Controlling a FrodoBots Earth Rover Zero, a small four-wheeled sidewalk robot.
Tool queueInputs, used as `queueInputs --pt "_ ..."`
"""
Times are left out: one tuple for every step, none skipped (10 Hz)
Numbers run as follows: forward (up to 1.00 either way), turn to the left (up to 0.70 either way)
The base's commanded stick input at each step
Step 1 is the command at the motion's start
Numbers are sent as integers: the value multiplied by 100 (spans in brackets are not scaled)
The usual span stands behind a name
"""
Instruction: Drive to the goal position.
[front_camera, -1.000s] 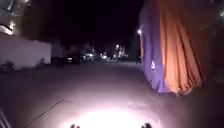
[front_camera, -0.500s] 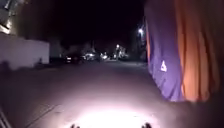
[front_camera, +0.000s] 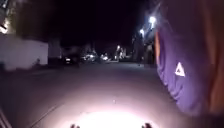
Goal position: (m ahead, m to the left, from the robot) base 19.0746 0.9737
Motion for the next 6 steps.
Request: queueInputs --pt "70 0" --pt "70 0" --pt "70 0" --pt "70 0" --pt "70 0" --pt "70 0"
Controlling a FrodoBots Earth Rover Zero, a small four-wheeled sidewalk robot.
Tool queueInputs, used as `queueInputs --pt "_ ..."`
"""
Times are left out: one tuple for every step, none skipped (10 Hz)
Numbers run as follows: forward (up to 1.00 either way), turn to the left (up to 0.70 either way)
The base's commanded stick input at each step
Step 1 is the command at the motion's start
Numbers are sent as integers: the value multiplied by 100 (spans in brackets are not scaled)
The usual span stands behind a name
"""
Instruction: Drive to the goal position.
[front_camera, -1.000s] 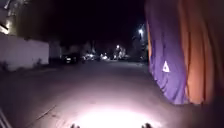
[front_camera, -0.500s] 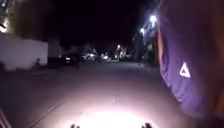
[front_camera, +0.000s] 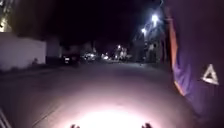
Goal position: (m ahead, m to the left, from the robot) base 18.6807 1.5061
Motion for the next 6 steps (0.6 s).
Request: queueInputs --pt "70 0" --pt "70 0" --pt "70 0" --pt "70 0" --pt "70 0" --pt "70 0"
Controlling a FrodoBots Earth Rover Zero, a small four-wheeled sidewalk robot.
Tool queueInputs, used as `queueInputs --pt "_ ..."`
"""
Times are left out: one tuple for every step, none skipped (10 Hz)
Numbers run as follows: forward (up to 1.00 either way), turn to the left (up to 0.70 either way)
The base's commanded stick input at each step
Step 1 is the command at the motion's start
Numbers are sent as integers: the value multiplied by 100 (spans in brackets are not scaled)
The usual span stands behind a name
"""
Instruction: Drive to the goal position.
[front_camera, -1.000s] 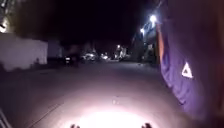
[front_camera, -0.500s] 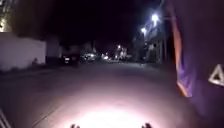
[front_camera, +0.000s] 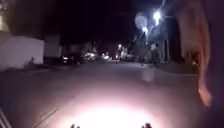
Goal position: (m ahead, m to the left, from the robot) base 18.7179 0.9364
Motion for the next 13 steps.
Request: queueInputs --pt "70 0" --pt "70 0" --pt "70 0" --pt "70 0" --pt "70 0" --pt "70 0" --pt "70 0" --pt "70 0" --pt "70 0" --pt "70 0" --pt "70 0" --pt "70 0" --pt "70 0"
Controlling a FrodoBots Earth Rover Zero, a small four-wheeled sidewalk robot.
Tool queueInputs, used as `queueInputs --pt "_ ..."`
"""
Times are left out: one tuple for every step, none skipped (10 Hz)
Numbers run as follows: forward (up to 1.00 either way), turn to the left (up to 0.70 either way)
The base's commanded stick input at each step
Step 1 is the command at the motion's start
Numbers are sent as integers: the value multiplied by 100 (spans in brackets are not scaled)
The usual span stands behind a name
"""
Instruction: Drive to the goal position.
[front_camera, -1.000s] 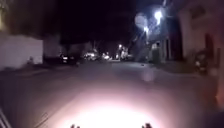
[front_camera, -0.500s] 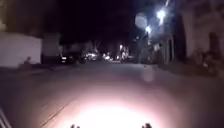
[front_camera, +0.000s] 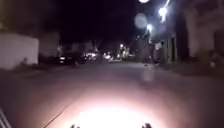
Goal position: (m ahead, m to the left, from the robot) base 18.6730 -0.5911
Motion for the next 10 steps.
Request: queueInputs --pt "70 0" --pt "70 0" --pt "70 0" --pt "70 0" --pt "70 0" --pt "70 0" --pt "70 0" --pt "70 0" --pt "70 0" --pt "70 0"
